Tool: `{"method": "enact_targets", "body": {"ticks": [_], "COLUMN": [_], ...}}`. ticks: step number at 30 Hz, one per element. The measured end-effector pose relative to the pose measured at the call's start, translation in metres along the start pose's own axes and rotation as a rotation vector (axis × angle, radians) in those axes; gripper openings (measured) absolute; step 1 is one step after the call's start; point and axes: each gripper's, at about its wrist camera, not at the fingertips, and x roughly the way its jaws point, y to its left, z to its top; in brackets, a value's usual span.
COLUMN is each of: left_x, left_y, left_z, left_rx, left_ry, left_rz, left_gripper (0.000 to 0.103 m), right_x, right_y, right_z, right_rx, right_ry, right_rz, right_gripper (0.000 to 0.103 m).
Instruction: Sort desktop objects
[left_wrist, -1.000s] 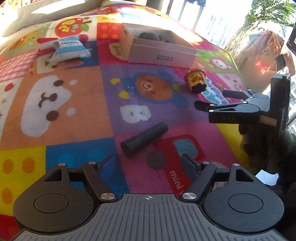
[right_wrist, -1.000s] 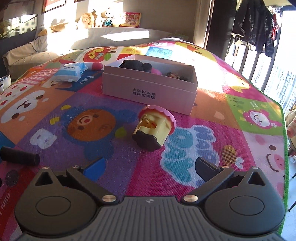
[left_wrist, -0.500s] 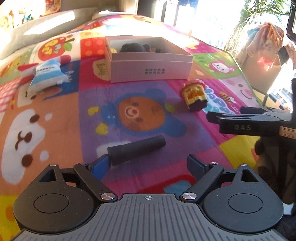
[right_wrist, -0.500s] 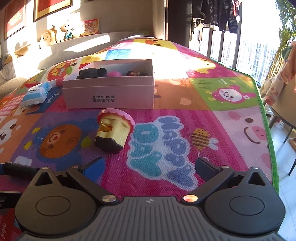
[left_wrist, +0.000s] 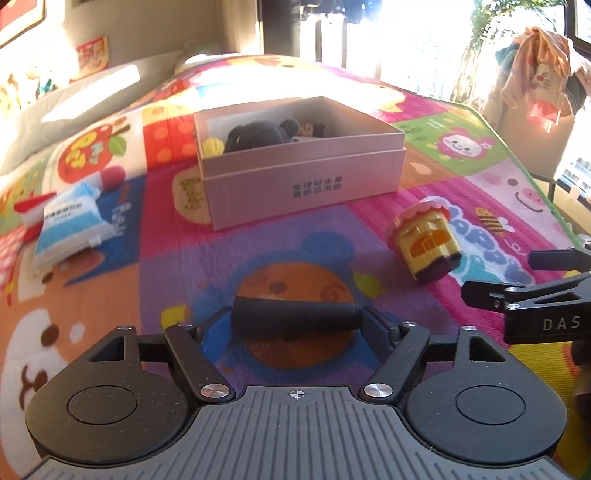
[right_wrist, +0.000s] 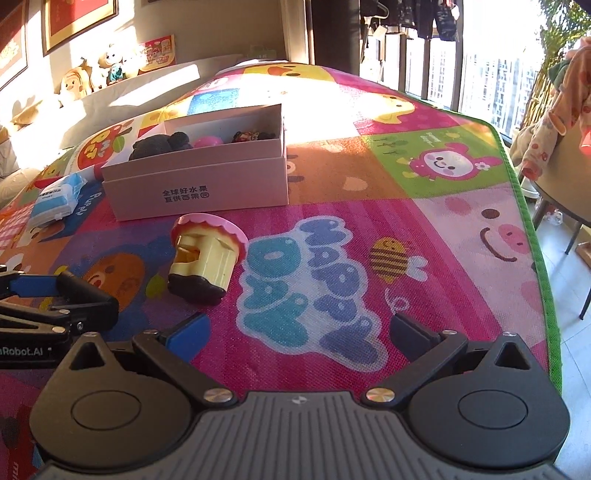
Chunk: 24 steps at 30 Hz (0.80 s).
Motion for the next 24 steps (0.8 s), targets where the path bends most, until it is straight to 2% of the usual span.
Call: {"method": "enact_targets", "body": {"ticks": [10, 12, 14, 15, 17, 19, 21, 23, 24], "left_x": [-0.015, -0.02, -0.022, -0.022, -0.024, -0.024, -0.025, -0.025, -0.024], "left_y": [0.008, 0.012, 0.017, 0.019, 0.019, 0.019, 0.02, 0.022, 0.024], "left_z": [-0.015, -0.021, -0.025, -0.028, -0.029, -0.03, -0.031, -0.031, -0.031], "left_rx": [-0.018, -0.036, -0.059, -0.072, -0.071, -0.071, -0.078, -0.095, -0.106], "left_ry": [-0.021, -0.016, -0.013, -0.019, -0.031, -0.035, -0.037, -0.034, -0.031], "left_rz": [0.04, 0.054, 0.041, 0.032, 0.031, 0.033, 0.03, 0.027, 0.024], "left_gripper": [0.08, 0.081, 0.093, 0.094, 0.096, 0.096, 0.097, 0.098, 0.098], "right_x": [0.001, -0.004, -0.011, -0.014, -0.015, -0.007, 0.003, 0.007, 0.006], "right_y": [-0.002, 0.005, 0.018, 0.025, 0.039, 0.051, 0.057, 0.058, 0.058], "right_z": [0.0, 0.001, 0.001, 0.001, 0.002, 0.005, 0.009, 0.014, 0.017], "right_rx": [0.007, -0.048, -0.135, -0.177, -0.249, -0.294, -0.3, -0.289, -0.286], "right_ry": [0.006, -0.016, -0.067, -0.09, -0.116, -0.101, -0.078, -0.071, -0.074], "right_rz": [0.009, 0.04, 0.047, 0.053, 0.07, 0.073, 0.06, 0.057, 0.063], "right_gripper": [0.103, 0.103, 0.103, 0.103, 0.095, 0.088, 0.078, 0.064, 0.061]}}
